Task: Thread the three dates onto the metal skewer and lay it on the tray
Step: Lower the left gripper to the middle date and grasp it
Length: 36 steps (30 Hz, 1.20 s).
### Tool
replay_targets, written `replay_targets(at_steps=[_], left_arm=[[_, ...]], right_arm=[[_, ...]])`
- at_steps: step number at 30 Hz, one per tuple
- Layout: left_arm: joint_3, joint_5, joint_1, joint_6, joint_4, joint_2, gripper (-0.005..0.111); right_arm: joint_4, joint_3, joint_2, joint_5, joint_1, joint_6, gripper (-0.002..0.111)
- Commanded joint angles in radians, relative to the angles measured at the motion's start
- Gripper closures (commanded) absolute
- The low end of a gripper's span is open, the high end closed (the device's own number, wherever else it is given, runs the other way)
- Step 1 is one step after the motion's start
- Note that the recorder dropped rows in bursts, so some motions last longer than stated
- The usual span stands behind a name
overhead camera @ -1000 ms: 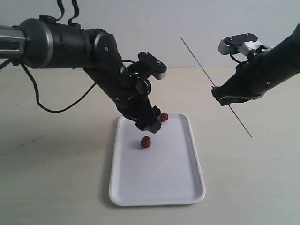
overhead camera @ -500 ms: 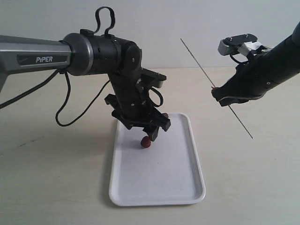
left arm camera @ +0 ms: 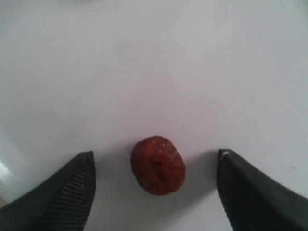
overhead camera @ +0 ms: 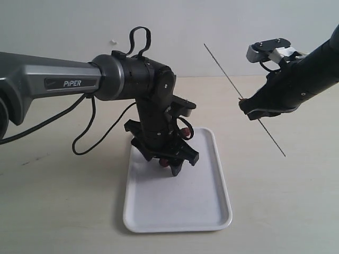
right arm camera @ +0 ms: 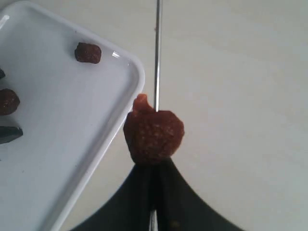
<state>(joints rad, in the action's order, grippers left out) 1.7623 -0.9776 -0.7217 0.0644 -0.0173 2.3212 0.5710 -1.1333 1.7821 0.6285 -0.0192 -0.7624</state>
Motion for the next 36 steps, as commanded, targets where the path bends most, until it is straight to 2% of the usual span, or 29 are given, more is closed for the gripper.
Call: replay_targets(at_steps=[1, 4, 10, 15, 24, 31, 36], left_arm=[[0.005, 0.039, -0.002, 0.011, 0.006, -0.006, 0.04], [0.005, 0.042, -0.002, 0.011, 0.006, -0.006, 0.05], [0.005, 0.037, -0.002, 0.011, 0.006, -0.006, 0.052], [0.005, 0.037, -0.002, 0.009, 0.006, -0.006, 0.066], [0.005, 0.037, -0.002, -0.006, 0.006, -0.006, 0.067], [0.005, 0.037, -0.002, -0.008, 0.006, -0.006, 0.08], [0.005, 0.028, -0.002, -0.022, 0.006, -0.006, 0.08]], right_arm=[[-0.001, 0.0, -0.012, 0.001, -0.006, 0.005, 0.108], [0.001, 0.0, -0.012, 0.005, -0.006, -0.003, 0.108], [0.001, 0.0, -0.012, 0.005, -0.006, -0.003, 0.108], [0.003, 0.0, -0.012, 0.005, -0.006, -0.003, 0.108], [0.003, 0.0, -0.012, -0.003, -0.006, -0.003, 0.108], [0.003, 0.0, -0.012, -0.003, -0.006, -0.003, 0.108], [0.003, 0.0, -0.012, -0.006, -0.006, -0.004, 0.108]])
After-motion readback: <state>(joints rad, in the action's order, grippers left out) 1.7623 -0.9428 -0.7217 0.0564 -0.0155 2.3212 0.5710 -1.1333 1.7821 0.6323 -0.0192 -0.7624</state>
